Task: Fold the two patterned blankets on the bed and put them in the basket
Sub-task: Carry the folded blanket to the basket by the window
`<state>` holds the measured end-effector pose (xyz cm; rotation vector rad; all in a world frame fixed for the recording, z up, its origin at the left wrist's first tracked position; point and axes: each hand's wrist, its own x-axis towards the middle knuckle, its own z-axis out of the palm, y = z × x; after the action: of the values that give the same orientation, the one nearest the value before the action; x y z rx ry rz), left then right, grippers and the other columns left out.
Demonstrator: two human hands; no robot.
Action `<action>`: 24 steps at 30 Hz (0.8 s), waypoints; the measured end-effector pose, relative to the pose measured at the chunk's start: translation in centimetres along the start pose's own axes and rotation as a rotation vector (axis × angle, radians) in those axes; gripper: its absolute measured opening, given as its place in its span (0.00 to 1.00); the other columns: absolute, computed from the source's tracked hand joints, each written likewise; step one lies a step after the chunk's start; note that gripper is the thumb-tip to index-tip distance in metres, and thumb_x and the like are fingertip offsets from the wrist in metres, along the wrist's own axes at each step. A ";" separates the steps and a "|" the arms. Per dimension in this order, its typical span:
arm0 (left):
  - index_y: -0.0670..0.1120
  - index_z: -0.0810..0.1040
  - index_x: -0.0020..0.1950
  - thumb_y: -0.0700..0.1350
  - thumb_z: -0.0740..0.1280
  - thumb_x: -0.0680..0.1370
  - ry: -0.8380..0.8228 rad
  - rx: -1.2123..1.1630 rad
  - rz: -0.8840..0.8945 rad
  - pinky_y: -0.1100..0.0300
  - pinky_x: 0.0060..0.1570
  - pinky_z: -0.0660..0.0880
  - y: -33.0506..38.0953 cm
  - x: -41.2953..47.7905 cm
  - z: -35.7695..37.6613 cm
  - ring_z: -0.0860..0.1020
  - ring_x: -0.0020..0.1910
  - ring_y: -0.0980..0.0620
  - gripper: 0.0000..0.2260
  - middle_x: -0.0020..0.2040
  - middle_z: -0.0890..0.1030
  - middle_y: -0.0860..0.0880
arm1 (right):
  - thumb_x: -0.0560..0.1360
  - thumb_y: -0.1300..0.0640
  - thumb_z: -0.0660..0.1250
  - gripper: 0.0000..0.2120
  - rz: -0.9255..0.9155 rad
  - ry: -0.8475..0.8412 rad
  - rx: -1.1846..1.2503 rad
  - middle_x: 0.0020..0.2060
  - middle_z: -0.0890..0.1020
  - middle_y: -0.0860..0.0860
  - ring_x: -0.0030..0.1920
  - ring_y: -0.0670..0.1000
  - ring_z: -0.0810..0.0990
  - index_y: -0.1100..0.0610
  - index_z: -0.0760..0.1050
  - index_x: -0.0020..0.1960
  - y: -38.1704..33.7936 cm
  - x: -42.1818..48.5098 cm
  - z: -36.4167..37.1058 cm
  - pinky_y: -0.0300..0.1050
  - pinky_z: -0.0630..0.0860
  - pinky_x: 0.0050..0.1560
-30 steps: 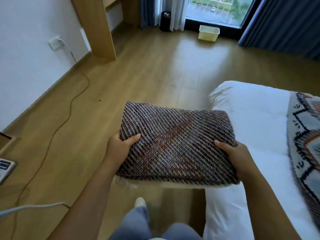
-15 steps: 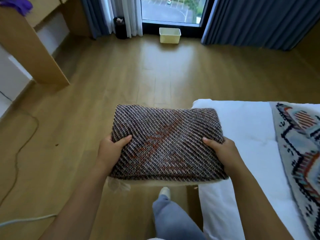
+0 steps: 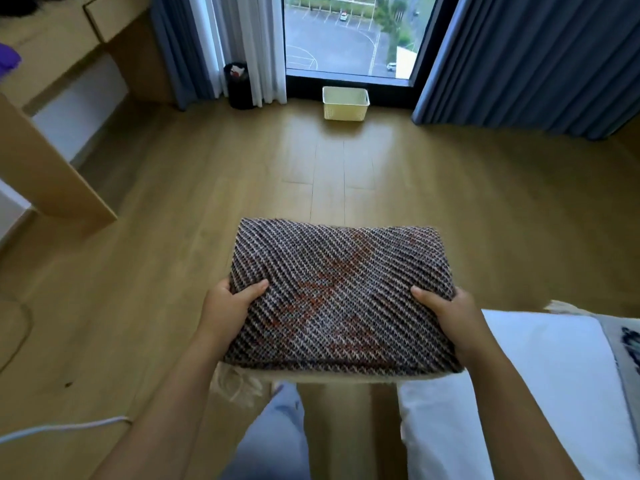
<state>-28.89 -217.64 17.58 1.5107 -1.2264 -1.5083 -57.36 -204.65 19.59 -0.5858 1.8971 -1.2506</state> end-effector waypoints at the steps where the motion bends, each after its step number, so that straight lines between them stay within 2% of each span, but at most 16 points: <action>1: 0.49 0.78 0.48 0.44 0.73 0.71 -0.005 0.003 -0.002 0.56 0.47 0.76 1.0 2.6 0.4 0.81 0.45 0.51 0.08 0.45 0.82 0.52 | 0.68 0.54 0.73 0.08 0.011 0.004 0.013 0.44 0.82 0.46 0.46 0.50 0.81 0.50 0.76 0.45 -1.0 2.1 0.8 0.46 0.75 0.49; 3: 0.49 0.79 0.47 0.43 0.72 0.71 -0.029 0.010 0.000 0.58 0.44 0.76 3.4 7.5 1.2 0.81 0.44 0.52 0.07 0.44 0.82 0.52 | 0.69 0.54 0.73 0.11 0.028 0.012 0.041 0.44 0.82 0.47 0.46 0.50 0.81 0.51 0.75 0.48 -3.0 6.0 2.2 0.45 0.76 0.46; 5: 0.49 0.79 0.48 0.43 0.72 0.71 -0.062 0.015 -0.001 0.60 0.40 0.75 5.8 12.2 2.3 0.81 0.43 0.53 0.07 0.43 0.82 0.53 | 0.69 0.55 0.73 0.10 0.034 0.030 0.065 0.44 0.82 0.47 0.45 0.50 0.81 0.51 0.75 0.47 -5.0 9.9 3.2 0.43 0.75 0.42; 10: 0.47 0.78 0.52 0.42 0.71 0.72 -0.129 0.033 -0.017 0.56 0.46 0.77 10.8 22.5 6.3 0.81 0.45 0.50 0.09 0.47 0.82 0.50 | 0.68 0.56 0.73 0.06 0.046 0.098 0.059 0.43 0.83 0.47 0.45 0.51 0.82 0.51 0.77 0.43 -9.0 19.6 4.5 0.47 0.76 0.49; 14: 0.48 0.78 0.50 0.41 0.71 0.72 -0.140 0.038 0.002 0.61 0.38 0.75 13.8 30.7 11.2 0.81 0.43 0.54 0.08 0.43 0.82 0.53 | 0.69 0.58 0.73 0.06 0.043 0.129 0.061 0.44 0.84 0.50 0.44 0.50 0.82 0.53 0.78 0.43 -11.5 28.3 4.5 0.47 0.77 0.49; 19: 0.49 0.78 0.50 0.42 0.71 0.72 -0.146 0.032 -0.020 0.53 0.49 0.77 17.4 40.3 18.5 0.81 0.46 0.48 0.08 0.47 0.83 0.49 | 0.70 0.58 0.72 0.05 0.029 0.109 0.069 0.40 0.83 0.46 0.41 0.47 0.82 0.52 0.77 0.44 -15.5 40.3 2.9 0.40 0.75 0.36; 24: 0.50 0.78 0.48 0.43 0.71 0.72 -0.114 0.013 -0.041 0.53 0.49 0.77 21.9 49.6 25.6 0.81 0.45 0.49 0.07 0.46 0.83 0.51 | 0.70 0.56 0.72 0.06 0.031 0.065 0.050 0.43 0.83 0.46 0.43 0.49 0.82 0.50 0.76 0.44 -20.6 52.7 0.6 0.42 0.76 0.41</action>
<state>-62.89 -267.01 17.49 1.4837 -1.2795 -1.6353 -88.91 -251.58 19.74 -0.4933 1.9155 -1.3069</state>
